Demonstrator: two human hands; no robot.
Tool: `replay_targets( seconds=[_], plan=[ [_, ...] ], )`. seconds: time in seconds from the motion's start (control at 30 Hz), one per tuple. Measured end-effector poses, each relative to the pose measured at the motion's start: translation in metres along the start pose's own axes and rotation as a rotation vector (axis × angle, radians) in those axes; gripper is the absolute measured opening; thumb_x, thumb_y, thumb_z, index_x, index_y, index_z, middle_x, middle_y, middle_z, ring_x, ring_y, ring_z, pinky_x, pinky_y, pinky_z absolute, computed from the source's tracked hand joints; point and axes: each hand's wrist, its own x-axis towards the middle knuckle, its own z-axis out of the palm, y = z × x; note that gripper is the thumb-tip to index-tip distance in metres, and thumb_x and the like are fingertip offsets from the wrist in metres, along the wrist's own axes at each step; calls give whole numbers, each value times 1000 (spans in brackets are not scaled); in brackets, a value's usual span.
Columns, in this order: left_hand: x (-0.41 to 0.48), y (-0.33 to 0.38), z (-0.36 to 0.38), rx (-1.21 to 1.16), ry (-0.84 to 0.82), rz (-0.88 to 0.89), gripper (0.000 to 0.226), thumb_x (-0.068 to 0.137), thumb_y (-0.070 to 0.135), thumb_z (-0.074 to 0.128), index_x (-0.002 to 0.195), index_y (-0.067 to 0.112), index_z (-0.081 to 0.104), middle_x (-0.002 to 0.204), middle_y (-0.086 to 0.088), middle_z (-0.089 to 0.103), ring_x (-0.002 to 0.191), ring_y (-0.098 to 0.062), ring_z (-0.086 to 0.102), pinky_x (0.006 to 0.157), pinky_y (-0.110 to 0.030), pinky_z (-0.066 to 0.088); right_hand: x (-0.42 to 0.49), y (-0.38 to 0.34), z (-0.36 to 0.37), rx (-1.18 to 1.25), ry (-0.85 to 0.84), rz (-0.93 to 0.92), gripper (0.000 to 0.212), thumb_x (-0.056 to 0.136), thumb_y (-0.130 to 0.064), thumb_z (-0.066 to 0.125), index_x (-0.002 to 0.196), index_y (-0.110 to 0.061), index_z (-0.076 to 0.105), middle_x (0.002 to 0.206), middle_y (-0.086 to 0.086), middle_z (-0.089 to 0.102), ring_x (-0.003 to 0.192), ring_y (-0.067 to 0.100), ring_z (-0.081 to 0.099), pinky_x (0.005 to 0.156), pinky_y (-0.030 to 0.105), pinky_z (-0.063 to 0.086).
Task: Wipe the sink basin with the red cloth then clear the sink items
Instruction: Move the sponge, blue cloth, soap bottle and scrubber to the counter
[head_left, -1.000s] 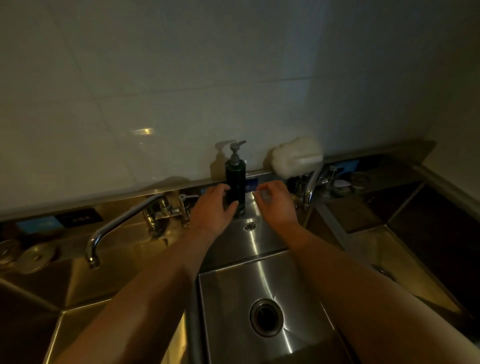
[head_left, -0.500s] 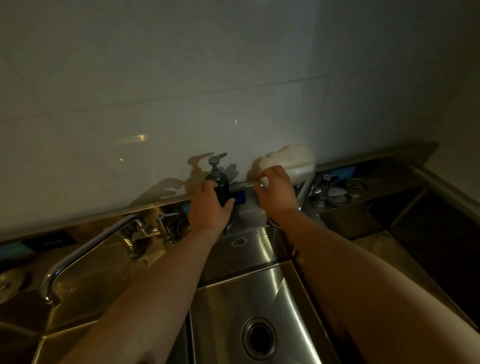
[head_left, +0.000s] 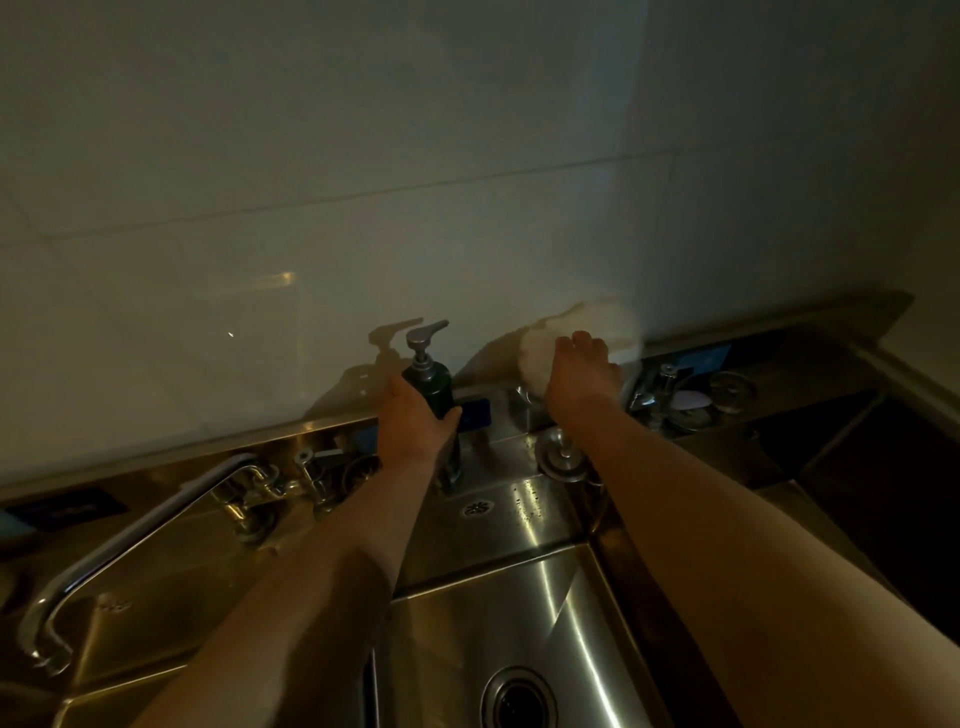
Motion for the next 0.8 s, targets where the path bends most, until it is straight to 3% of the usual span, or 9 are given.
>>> replay_targets(
  seconds=[0.3, 0.5, 0.67, 0.8],
  plan=[
    [7, -15, 9, -110, -2, 12, 69, 74, 25, 79, 130, 13, 41, 133, -9, 51, 125, -29, 46, 103, -42, 37, 8, -1, 8, -152, -48, 59, 35, 89, -8, 48, 124, -6, 48, 128, 13, 46, 124, 30, 35, 98, 47, 33],
    [-8, -14, 6, -160, -11, 112, 65, 73, 26, 78, 128, 20, 42, 129, -3, 53, 121, -22, 48, 102, -41, 39, -2, -6, 4, -210, -3, -54, 40, 87, -1, 50, 126, -3, 44, 129, 14, 43, 125, 30, 33, 108, 56, 22],
    [-16, -5, -12, -212, 10, 144, 64, 70, 23, 81, 123, 15, 46, 127, -4, 54, 122, -24, 48, 97, -33, 36, -17, -13, -11, -194, 33, -194, 54, 82, -5, 63, 129, -1, 39, 130, 17, 41, 123, 32, 37, 111, 54, 23],
    [-30, 1, -32, -204, 52, 167, 62, 70, 25, 80, 122, 20, 45, 127, -2, 54, 121, -22, 50, 100, -39, 43, -38, -24, -22, -127, 24, -282, 57, 82, -4, 61, 132, -3, 36, 132, 17, 39, 120, 32, 41, 111, 51, 25]
  ],
)
